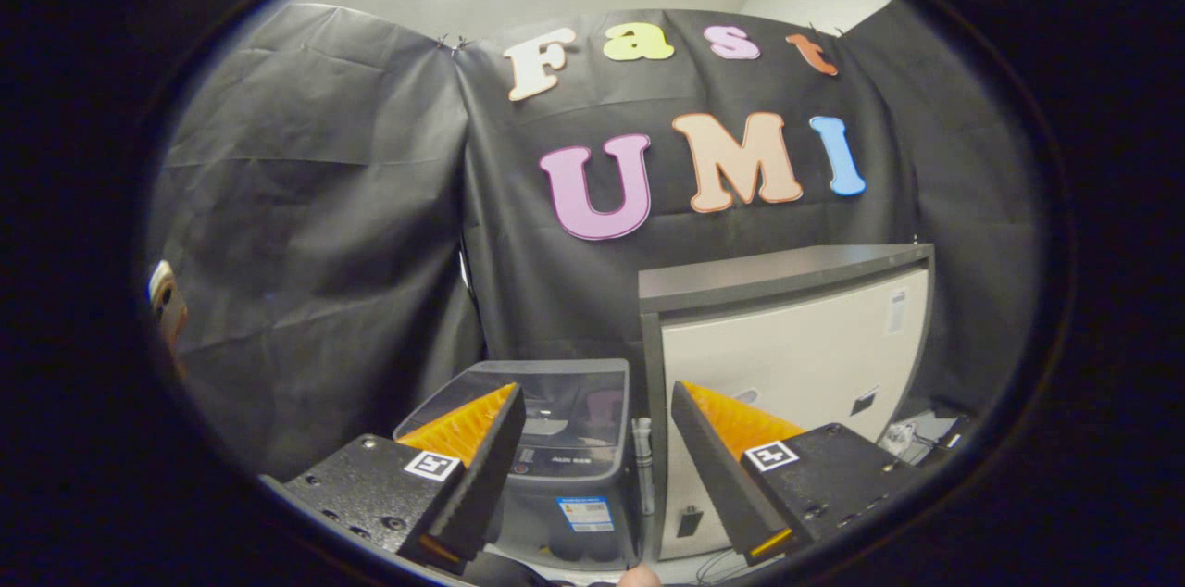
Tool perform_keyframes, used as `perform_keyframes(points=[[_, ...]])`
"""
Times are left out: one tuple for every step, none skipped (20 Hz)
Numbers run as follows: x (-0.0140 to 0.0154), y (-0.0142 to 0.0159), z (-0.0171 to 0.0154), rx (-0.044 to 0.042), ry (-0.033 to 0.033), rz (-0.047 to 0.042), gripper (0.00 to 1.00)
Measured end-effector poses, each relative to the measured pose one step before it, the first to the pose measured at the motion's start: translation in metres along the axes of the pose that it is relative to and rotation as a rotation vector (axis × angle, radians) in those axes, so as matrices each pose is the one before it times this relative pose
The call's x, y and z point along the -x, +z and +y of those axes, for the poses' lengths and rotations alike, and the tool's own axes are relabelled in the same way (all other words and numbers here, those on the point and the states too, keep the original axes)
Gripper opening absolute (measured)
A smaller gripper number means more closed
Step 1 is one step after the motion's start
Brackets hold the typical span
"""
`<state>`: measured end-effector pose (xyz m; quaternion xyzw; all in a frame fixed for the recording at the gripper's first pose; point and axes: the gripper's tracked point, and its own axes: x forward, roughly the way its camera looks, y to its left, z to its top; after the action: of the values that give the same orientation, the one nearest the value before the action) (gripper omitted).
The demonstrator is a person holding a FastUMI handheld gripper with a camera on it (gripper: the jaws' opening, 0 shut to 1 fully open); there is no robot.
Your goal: Put the clothes into the washing machine and then close the washing machine lid.
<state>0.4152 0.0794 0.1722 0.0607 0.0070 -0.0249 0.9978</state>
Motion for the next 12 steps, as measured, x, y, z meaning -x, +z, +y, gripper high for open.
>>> perform_keyframes(points=[[0.01078,-0.00472,-0.00268,0.00979,-0.00440,-0.00302,0.96],[0.00925,-0.00540,-0.00155,0.00884,-0.00224,-0.00046,0.96],[0.00939,-0.00521,-0.00226,0.01058,-0.00517,-0.00008,0.96],[0.00918,-0.00406,-0.00390,0.00572,-0.01057,-0.00824,0.96],[0.00815,-0.00472,-0.00228,-0.00214,-0.00257,-0.00386,0.96],[0.00882,-0.00663,-0.00068,0.00048,-0.00229,0.00241,0.96],[0.00977,-0.00829,-0.00472,0.00199,-0.00882,0.00166,0.96],[0.00993,-0.00595,-0.00368,0.00247,-0.00768,0.00108,0.96],[0.00867,-0.00667,-0.00315,0.00327,-0.00721,-0.00015,0.96],[0.00908,-0.00643,-0.00379,-0.00426,-0.00866,-0.00195,0.96],[0.00768,-0.00666,-0.00246,-0.00614,-0.00339,-0.00279,0.96],[0.00849,-0.00528,-0.00233,-0.00381,-0.00312,-0.00656,0.96]])
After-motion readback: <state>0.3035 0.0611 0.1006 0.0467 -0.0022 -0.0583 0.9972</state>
